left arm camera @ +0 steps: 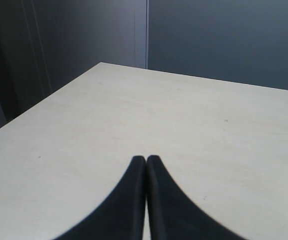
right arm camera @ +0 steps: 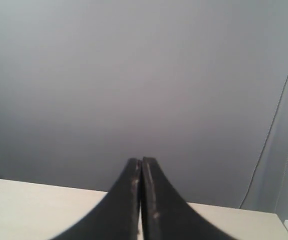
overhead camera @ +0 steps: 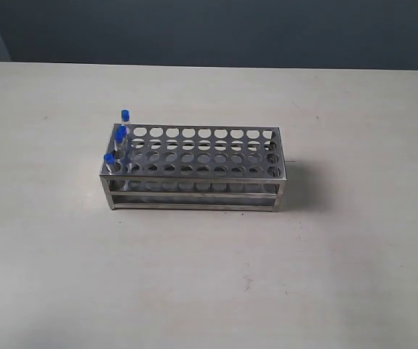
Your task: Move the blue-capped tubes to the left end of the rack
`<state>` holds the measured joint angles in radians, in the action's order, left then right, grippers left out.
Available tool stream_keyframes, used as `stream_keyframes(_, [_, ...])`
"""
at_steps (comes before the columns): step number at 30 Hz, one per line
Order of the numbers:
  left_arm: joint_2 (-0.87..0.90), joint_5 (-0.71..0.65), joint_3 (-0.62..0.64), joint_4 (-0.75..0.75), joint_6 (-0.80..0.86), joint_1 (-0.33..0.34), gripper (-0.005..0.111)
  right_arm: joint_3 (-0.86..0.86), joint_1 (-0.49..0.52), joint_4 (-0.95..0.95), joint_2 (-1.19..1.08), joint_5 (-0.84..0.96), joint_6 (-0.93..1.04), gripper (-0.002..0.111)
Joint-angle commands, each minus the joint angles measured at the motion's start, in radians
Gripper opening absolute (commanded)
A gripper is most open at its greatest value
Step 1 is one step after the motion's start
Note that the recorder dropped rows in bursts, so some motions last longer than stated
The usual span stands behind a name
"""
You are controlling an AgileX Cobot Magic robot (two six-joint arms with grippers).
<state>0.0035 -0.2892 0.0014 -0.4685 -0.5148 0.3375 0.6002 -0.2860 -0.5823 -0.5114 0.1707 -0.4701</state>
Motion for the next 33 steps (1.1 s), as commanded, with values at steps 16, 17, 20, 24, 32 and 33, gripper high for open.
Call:
stream_keyframes(16, [-0.004, -0.003, -0.001, 0.004, -0.002, 0.001, 0.001, -0.435, 0.007, 0.344, 0.356, 0.017, -0.003, 0.0])
stream_keyframes(17, [-0.004, -0.003, -0.001, 0.004, -0.002, 0.001, 0.001, -0.453, 0.007, 0.367, 0.365, 0.017, -0.003, 0.0])
stream_keyframes(20, [-0.004, -0.003, -0.001, 0.004, -0.002, 0.001, 0.001, -0.511, 0.007, 0.385, 0.386, 0.017, -0.003, 0.0])
stream_keyframes(24, [-0.004, -0.003, -0.001, 0.004, -0.002, 0.001, 0.001, -0.579, 0.007, 0.385, 0.399, 0.017, -0.003, 0.0])
stream_keyframes(32, [-0.004, -0.003, -0.001, 0.004, -0.002, 0.001, 0.001, -0.6, 0.007, 0.385, 0.399, 0.12, -0.003, 0.0])
stream_keyframes(33, [-0.004, -0.003, -0.001, 0.004, -0.002, 0.001, 0.001, -0.6, 0.007, 0.385, 0.399, 0.119, -0.003, 0.0])
